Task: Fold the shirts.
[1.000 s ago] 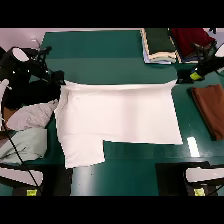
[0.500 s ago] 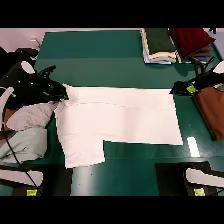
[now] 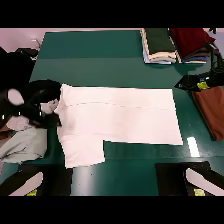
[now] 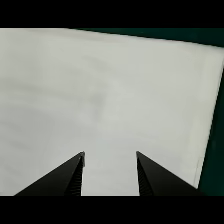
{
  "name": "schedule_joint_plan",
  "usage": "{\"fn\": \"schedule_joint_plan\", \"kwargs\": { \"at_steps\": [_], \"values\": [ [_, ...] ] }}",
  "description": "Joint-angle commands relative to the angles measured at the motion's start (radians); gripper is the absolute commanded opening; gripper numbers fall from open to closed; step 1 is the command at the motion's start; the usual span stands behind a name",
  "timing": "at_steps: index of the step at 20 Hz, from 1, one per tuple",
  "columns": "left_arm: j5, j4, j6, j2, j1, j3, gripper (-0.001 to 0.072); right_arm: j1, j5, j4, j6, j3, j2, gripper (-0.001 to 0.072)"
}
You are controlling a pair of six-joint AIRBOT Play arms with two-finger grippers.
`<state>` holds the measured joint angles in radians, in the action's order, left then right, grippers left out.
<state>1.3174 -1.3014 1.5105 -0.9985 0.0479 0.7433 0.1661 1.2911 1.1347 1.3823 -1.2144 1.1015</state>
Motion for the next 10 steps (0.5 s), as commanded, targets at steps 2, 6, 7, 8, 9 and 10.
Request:
{"fn": "schedule_joint_plan", "kwargs": {
  "at_steps": [2, 6, 7, 8, 9, 10],
  "values": [
    [-0.016, 0.026, 0.035, 0.145, 0.000, -0.233, 0.0540, -0.001, 0.021, -0.019, 0.001, 0.000, -0.002, 0.0385],
    [-0.079, 0.180, 0.013, 0.145, 0.000, -0.325, 0.0540, -0.001, 0.034, -0.019, 0.001, 0.000, 0.014, 0.0384],
    [-0.088, 0.211, -0.001, 0.145, 0.000, -0.346, 0.0540, -0.001, 0.032, -0.018, 0.001, 0.000, 0.013, 0.0384],
    [-0.094, 0.224, -0.001, 0.145, 0.000, -0.363, 0.0539, -0.001, 0.033, -0.018, 0.001, 0.000, 0.012, 0.0384],
    [-0.097, 0.226, 0.000, 0.145, 0.000, -0.377, 0.0539, -0.001, 0.034, -0.018, 0.001, 0.000, 0.011, 0.0384],
    [-0.093, 0.227, 0.000, 0.145, 0.000, -0.380, 0.0538, -0.001, 0.034, -0.018, 0.001, 0.000, 0.012, 0.0384]
  ]
}}
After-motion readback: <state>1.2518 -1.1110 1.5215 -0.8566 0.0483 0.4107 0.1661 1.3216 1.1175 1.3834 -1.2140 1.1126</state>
